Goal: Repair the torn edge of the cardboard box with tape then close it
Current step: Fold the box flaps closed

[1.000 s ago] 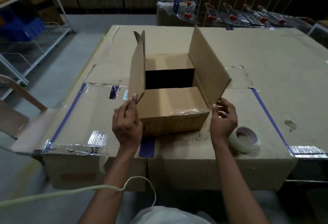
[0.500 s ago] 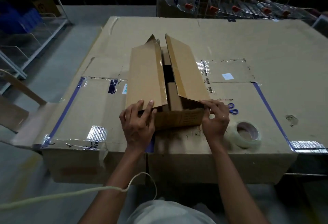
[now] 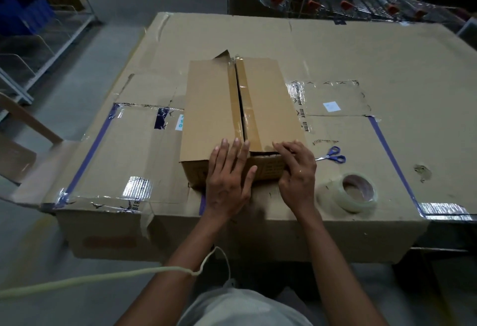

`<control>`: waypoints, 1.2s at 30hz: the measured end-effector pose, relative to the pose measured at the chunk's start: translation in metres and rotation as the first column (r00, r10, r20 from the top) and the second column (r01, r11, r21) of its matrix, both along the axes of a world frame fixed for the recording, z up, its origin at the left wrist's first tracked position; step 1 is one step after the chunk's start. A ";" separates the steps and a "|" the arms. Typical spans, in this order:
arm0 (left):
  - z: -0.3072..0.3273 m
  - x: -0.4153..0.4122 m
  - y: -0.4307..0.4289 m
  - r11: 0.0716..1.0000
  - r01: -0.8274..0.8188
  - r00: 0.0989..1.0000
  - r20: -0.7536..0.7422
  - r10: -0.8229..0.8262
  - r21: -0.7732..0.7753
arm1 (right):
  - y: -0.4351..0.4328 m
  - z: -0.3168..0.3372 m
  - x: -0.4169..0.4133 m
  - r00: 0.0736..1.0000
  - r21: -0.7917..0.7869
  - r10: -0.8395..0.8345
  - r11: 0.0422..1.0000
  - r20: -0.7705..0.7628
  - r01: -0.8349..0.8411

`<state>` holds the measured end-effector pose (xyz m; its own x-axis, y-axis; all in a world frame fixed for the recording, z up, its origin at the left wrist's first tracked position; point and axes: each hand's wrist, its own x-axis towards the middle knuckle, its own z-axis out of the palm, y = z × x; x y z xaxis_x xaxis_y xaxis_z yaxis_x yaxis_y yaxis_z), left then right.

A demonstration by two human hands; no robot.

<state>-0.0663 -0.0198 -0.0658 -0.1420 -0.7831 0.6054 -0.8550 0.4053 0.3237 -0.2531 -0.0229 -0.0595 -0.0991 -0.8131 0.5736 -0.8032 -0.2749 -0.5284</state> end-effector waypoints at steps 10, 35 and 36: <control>-0.013 -0.006 -0.002 0.997 -0.038 0.994 0.103 0.044 -0.062 | 0.001 -0.013 0.004 0.998 0.015 -0.032 0.999 -0.054 0.033; 0.011 0.009 0.002 0.997 -0.005 0.948 0.317 -0.020 0.076 | 0.008 -0.026 0.005 0.989 0.094 -0.012 0.995 -0.150 0.027; 0.017 0.009 0.002 0.998 0.006 0.955 0.295 -0.025 0.066 | 0.009 -0.023 0.004 0.987 0.091 -0.006 0.996 -0.158 0.020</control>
